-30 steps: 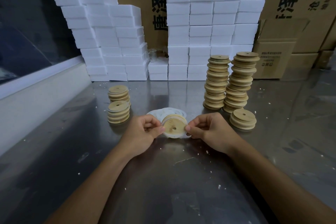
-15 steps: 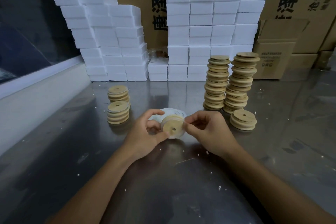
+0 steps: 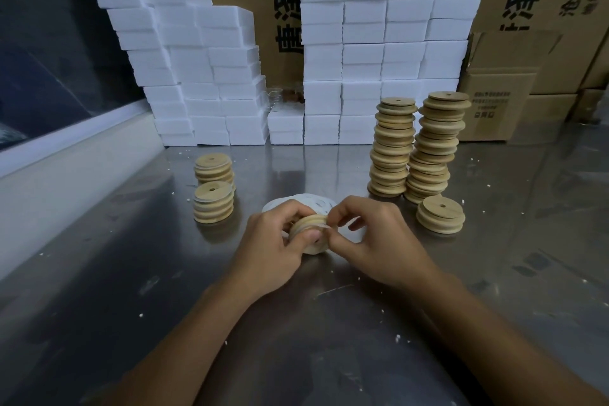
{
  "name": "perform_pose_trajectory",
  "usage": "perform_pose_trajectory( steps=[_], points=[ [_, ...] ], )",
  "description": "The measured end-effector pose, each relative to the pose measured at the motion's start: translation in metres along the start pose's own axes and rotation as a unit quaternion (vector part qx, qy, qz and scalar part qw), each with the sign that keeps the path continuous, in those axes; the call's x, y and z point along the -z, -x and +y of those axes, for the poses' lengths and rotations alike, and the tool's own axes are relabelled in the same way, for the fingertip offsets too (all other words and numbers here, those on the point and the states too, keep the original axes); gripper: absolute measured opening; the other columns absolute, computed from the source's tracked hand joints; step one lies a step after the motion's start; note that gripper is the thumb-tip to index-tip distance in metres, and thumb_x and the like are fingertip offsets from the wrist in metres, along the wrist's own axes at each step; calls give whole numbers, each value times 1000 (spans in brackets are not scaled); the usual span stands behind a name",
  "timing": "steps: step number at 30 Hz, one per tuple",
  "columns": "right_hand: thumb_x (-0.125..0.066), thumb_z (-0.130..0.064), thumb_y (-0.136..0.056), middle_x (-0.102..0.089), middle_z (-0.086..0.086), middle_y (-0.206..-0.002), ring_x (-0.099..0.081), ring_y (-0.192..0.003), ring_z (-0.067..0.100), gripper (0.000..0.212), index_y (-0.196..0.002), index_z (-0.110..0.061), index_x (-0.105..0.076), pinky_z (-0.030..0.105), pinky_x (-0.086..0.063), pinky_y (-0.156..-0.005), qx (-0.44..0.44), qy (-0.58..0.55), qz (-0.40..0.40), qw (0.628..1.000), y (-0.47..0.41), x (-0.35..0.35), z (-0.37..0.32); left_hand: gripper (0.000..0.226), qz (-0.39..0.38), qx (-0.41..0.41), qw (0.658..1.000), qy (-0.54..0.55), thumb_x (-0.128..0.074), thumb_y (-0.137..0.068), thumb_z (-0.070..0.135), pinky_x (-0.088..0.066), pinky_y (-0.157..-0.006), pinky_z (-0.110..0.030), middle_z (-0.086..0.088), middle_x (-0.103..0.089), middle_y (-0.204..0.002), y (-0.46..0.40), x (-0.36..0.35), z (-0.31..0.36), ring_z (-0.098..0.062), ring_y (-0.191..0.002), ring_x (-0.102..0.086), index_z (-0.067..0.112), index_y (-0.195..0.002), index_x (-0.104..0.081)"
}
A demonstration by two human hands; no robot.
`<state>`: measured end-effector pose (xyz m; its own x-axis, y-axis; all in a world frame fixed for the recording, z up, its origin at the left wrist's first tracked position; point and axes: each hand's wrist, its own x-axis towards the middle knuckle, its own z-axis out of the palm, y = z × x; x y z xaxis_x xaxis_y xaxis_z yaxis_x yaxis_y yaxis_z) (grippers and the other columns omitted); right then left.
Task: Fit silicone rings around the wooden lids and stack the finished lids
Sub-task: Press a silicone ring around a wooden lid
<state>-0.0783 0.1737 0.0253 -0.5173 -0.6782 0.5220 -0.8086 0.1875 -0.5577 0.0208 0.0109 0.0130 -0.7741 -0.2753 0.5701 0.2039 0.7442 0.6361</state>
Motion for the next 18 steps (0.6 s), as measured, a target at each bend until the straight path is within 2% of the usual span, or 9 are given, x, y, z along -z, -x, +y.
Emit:
perform_pose_trajectory(
  steps=[3,8,10,14,18],
  points=[
    [-73,-24,-86,-72,-11,-90,-68,-85,4,7,-92,-20,-73,25,-58,-77,-15,-45,0,999,1,-1,2,14,-3,5,1000,10,-73,-80,22,-53,-72,-26,17,-69,-86,0,0,-1,-7,-84,-66,30,-90,-68],
    [-77,-18,-84,-75,-7,-91,-71,-84,2,6,-89,-15,-77,26,-60,-77,-13,-73,35,997,2,-4,5,16,8,54,997,63,-77,-80,11,-57,-75,-27,8,-72,-88,-1,-1,-1,-9,-82,-69,22,-89,-70],
    [-78,-17,-82,-76,-4,-96,-71,-88,1,3,-83,-14,-77,27,-60,-79,-3,-67,54,996,1,-5,6,14,16,67,994,90,-77,-80,9,-58,-73,-27,4,-73,-86,-1,-1,0,-11,-79,-70,19,-87,-70],
    [-79,-12,-81,-76,-1,-99,-71,-89,3,5,-84,-9,-78,30,-61,-81,-2,-74,62,995,0,-6,9,10,31,130,972,192,-73,-82,7,-61,-61,-43,-9,-73,-84,0,-3,4,-24,-76,-72,15,-83,-68],
    [-79,-15,-80,-76,-6,-94,-72,-84,3,8,-86,-9,-78,31,-61,-78,-21,-87,72,993,1,-7,12,6,37,166,954,246,-71,-84,6,-61,-58,-41,-11,-73,-81,1,-5,5,-24,-72,-73,10,-83,-66]
  ],
)
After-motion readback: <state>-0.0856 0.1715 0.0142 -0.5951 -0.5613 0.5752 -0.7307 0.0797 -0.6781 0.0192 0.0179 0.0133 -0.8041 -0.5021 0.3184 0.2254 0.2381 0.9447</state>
